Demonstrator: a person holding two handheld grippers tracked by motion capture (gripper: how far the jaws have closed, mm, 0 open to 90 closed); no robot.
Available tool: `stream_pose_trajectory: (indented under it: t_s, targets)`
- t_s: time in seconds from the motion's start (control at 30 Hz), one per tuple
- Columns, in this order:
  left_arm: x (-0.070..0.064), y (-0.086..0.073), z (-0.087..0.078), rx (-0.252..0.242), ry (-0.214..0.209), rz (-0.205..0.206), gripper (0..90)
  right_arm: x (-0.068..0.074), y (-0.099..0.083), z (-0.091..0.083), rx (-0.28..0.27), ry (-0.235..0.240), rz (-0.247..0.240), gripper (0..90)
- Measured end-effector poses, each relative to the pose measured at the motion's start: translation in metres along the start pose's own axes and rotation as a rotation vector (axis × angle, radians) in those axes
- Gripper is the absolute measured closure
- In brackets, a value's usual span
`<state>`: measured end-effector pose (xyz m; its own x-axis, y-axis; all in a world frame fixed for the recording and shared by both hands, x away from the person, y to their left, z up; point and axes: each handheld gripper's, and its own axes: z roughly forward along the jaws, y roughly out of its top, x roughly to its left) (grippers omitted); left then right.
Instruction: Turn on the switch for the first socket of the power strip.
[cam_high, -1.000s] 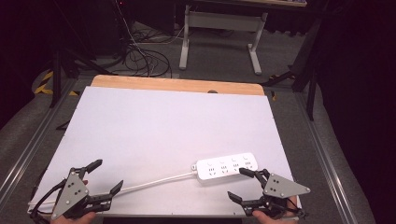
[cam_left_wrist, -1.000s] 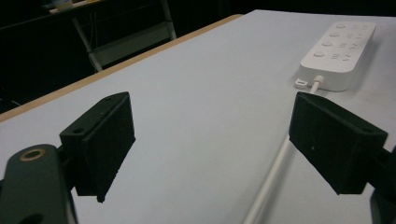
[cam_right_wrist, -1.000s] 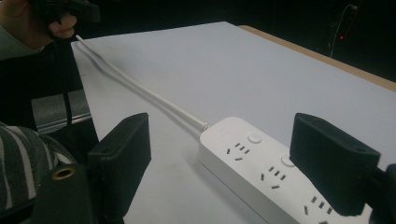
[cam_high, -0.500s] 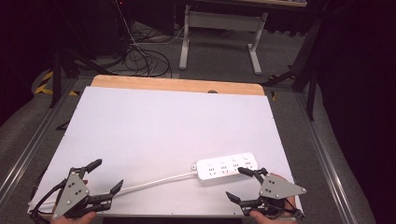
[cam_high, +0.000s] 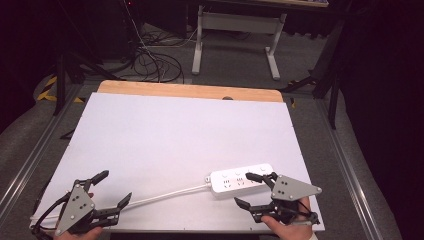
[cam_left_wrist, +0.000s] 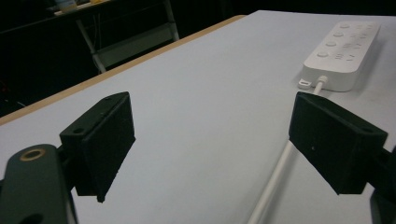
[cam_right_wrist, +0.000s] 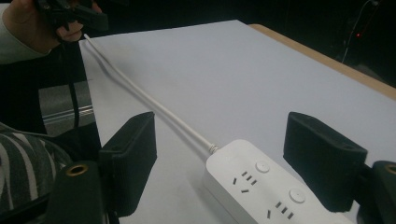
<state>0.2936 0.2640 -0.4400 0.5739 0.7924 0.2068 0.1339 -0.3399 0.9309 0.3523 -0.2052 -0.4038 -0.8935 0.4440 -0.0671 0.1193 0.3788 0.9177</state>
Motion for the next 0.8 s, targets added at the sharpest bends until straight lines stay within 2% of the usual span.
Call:
stream_pose_trajectory:
  t_s: [0.13, 0.23, 0.27, 0.8]
  targets:
    - [-0.001, 0.000, 0.000, 0.002, -0.003, -0.009, 14.9, -0.004, 0.008, 0.009, 0.024, 0.011, 0.004, 27.6]
    - [0.000, 0.000, 0.000, 0.001, -0.001, 0.001, 14.9, -0.007, 0.012, 0.012, 0.023, 0.012, 0.004, 27.9]
    - [-0.001, 0.000, 0.000, -0.001, -0.001, -0.008, 15.0, -0.007, 0.013, 0.014, 0.024, 0.012, 0.005, 28.0]
    - [-0.001, 0.000, 0.001, 0.003, -0.005, -0.004, 15.0, -0.016, 0.027, 0.032, 0.054, 0.013, 0.001, 29.1]
